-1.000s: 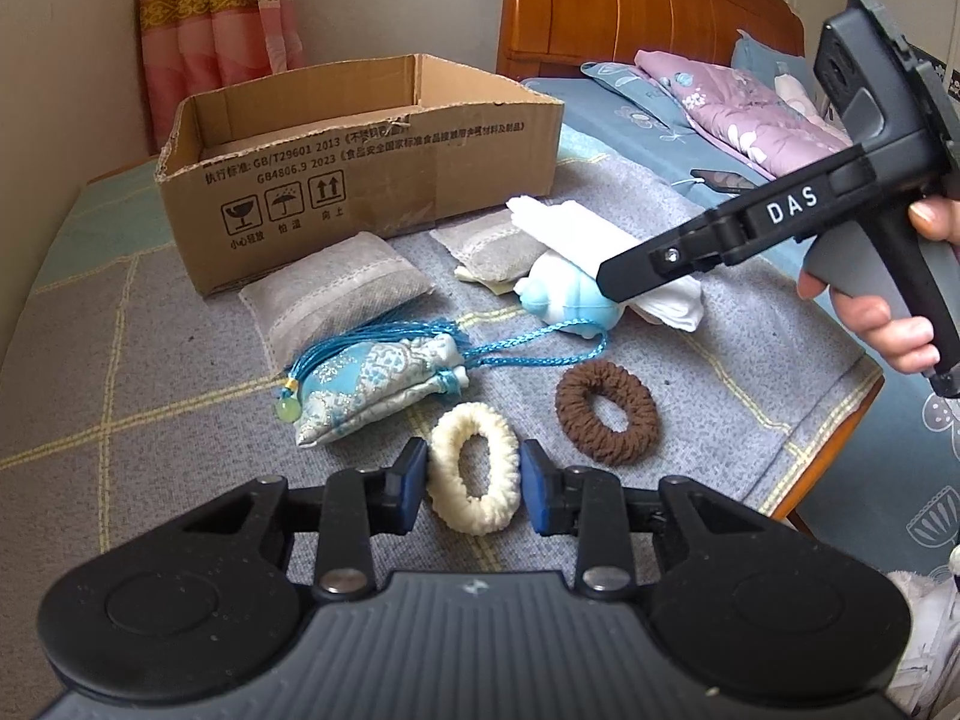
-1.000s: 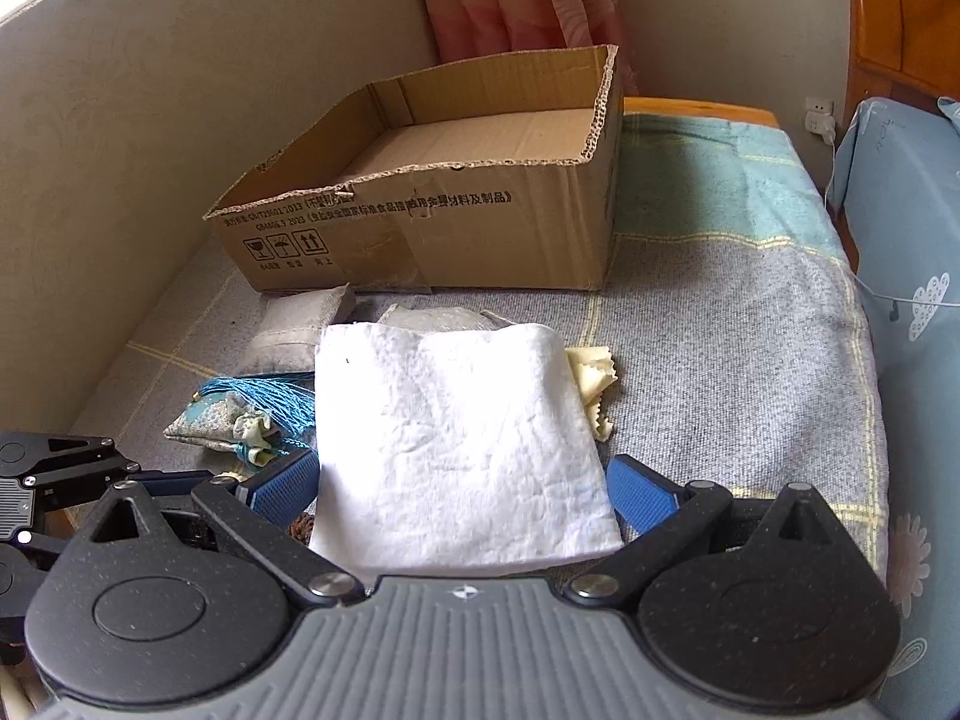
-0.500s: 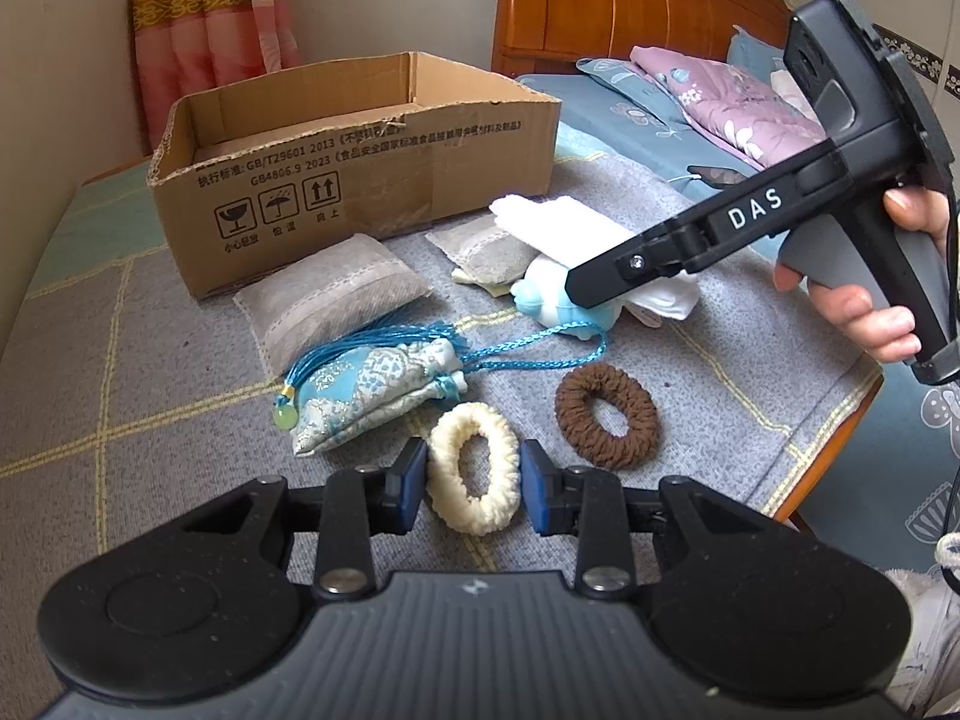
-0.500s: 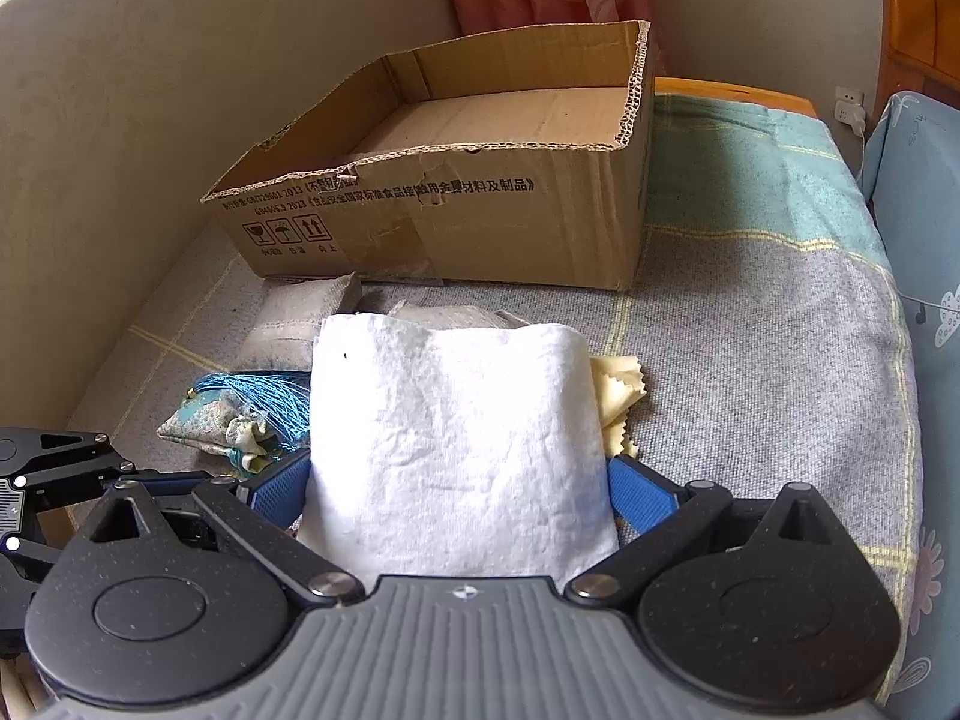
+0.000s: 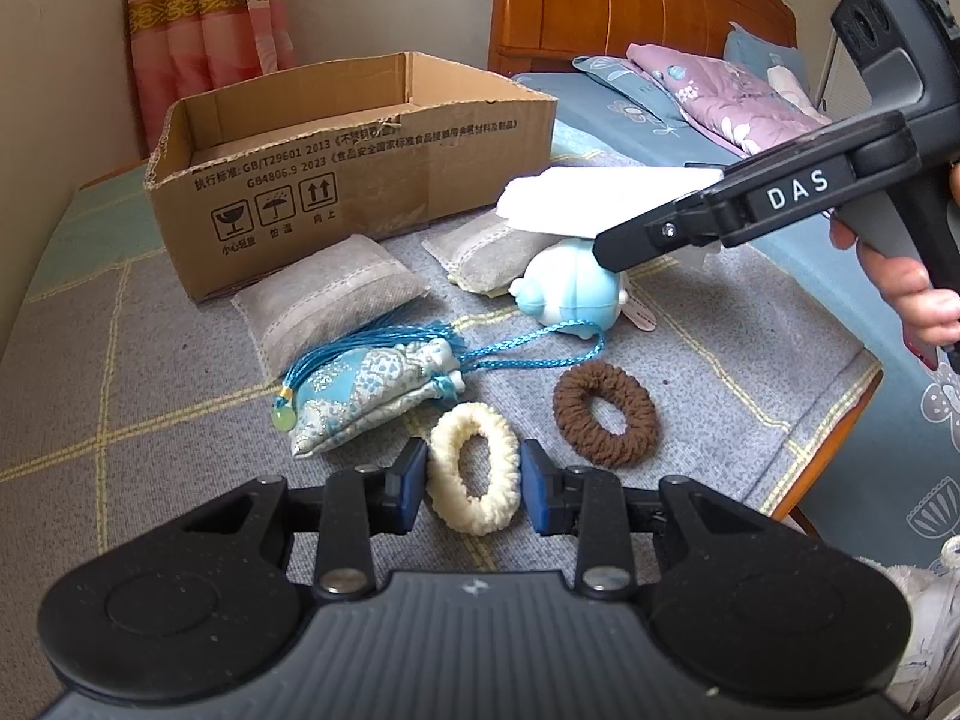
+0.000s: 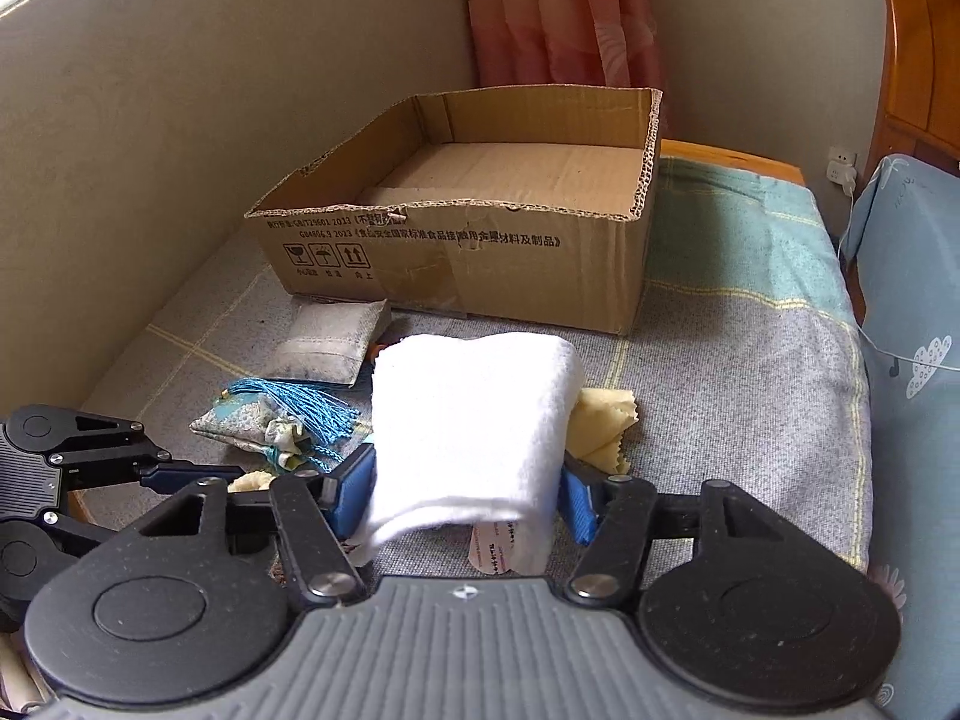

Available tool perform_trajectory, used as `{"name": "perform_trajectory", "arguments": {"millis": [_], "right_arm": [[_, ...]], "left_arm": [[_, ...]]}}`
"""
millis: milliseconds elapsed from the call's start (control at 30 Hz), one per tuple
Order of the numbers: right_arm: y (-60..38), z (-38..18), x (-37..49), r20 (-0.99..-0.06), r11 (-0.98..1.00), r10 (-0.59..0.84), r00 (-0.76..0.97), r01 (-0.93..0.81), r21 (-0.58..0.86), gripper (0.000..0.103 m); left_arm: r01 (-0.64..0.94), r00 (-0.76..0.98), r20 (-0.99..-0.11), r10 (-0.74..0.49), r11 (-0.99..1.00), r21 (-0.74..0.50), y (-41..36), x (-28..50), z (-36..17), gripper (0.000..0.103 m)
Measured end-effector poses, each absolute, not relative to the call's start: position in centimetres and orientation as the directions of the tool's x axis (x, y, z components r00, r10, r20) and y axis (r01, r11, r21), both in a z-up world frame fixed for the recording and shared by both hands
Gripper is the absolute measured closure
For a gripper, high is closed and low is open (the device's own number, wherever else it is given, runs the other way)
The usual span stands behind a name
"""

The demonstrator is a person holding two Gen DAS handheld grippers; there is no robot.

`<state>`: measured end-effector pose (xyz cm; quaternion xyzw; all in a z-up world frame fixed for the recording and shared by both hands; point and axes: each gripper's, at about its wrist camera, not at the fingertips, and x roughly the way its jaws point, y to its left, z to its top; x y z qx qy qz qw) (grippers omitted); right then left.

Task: Organize soft objects
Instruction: 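Carry the cream scrunchie into the box and open the left gripper while the right lifts the towel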

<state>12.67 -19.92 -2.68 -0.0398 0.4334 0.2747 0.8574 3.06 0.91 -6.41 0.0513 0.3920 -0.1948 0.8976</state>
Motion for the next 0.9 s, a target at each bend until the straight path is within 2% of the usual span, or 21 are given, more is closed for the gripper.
{"name": "perform_trajectory", "arguments": {"millis": [100,267,633,900], "right_arm": [[-19.7,-2.4,12.3,-0.763,0.851,0.415,0.497,-0.509,0.131,0.048],[-18.8,-2.0,11.3,-0.743,0.859,0.352,0.57,-0.512,0.015,0.055],[-18.3,-0.3,10.0,-0.694,0.856,0.325,0.642,-0.511,-0.073,0.055],[-18.0,1.6,10.6,-0.662,0.853,0.338,0.669,-0.515,-0.085,0.055]], "left_arm": [[0.387,0.615,-0.724,-0.312,0.92,-0.068,1.0,3.1,-6.4,0.071],[0.38,0.614,-0.726,-0.31,0.922,-0.073,1.1,3.0,-6.3,0.071],[0.407,0.617,-0.709,-0.341,0.91,-0.083,1.3,2.2,-3.1,0.071],[0.389,0.711,-0.643,-0.284,0.921,0.024,1.9,6.4,2.9,0.071]]}}
